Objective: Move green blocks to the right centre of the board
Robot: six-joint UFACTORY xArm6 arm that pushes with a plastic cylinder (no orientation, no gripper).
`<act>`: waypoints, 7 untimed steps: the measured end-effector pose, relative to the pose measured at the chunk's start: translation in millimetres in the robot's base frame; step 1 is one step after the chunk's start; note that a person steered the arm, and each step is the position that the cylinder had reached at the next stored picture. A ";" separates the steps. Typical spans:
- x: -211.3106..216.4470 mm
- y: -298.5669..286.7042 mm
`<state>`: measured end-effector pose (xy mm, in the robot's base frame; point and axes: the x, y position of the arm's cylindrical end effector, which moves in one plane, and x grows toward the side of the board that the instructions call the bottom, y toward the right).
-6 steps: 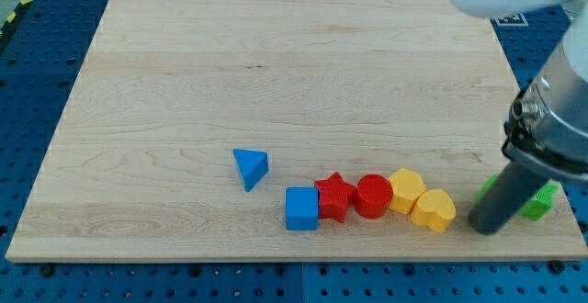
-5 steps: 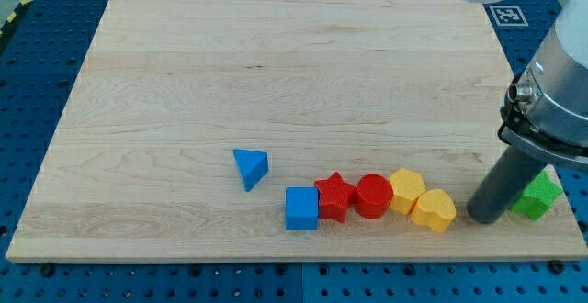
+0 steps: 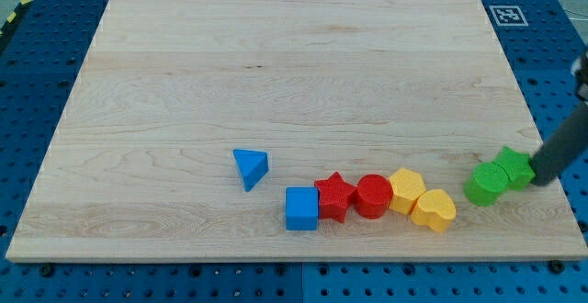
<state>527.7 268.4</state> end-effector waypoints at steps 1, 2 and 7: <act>0.0 7.9; 25.0 10.5; -24.9 -45.7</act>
<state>502.8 222.7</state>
